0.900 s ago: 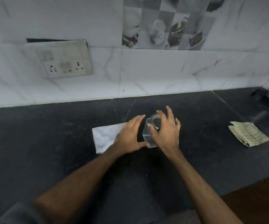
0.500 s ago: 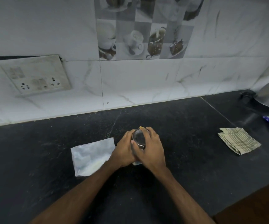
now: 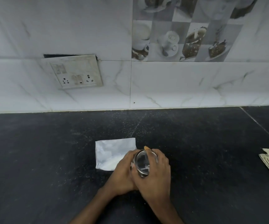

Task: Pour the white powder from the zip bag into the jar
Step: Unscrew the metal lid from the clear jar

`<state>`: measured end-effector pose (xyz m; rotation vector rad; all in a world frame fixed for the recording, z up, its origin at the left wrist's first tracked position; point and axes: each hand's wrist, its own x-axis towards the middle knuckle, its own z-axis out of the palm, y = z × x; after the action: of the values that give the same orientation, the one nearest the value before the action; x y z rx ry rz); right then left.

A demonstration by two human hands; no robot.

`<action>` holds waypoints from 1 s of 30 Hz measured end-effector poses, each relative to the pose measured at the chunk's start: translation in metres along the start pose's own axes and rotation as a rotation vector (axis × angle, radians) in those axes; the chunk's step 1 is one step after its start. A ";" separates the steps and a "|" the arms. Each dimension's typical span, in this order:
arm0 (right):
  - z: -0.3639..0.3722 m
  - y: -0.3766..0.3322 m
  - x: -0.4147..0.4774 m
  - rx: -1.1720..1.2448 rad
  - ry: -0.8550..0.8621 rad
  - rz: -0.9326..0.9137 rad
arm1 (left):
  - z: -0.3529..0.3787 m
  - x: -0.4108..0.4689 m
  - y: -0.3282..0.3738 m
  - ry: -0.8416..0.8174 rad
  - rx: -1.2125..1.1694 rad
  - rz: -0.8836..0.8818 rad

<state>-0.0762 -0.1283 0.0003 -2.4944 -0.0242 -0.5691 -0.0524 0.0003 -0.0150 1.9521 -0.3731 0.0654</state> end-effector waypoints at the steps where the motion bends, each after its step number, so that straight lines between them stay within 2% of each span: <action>1: 0.003 -0.004 -0.002 0.002 0.007 -0.019 | -0.005 -0.004 -0.001 0.007 0.004 -0.010; 10: 0.023 -0.043 -0.012 0.065 0.013 -0.105 | -0.040 -0.033 -0.005 0.067 -0.010 -0.101; 16: 0.025 -0.063 -0.014 0.021 -0.068 -0.044 | -0.043 -0.041 -0.008 0.097 -0.088 -0.134; 20: 0.028 -0.066 -0.011 0.104 -0.021 -0.022 | -0.048 -0.043 -0.009 0.083 -0.128 -0.138; 23: 0.026 -0.061 -0.008 0.138 -0.101 -0.106 | -0.057 -0.046 -0.015 0.036 -0.100 -0.134; 26: 0.021 -0.060 -0.003 0.074 -0.198 -0.191 | -0.061 -0.051 -0.018 0.068 -0.080 -0.157; 28: 0.017 -0.062 -0.004 -0.007 -0.250 -0.196 | -0.059 -0.055 -0.016 0.126 -0.045 -0.152; 30: 0.013 -0.068 -0.009 -0.015 -0.228 -0.141 | -0.057 -0.060 -0.014 0.188 -0.036 -0.166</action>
<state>-0.0887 -0.0636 0.0237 -2.5738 -0.2866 -0.3389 -0.0979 0.0708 -0.0171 1.9158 -0.0878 0.1328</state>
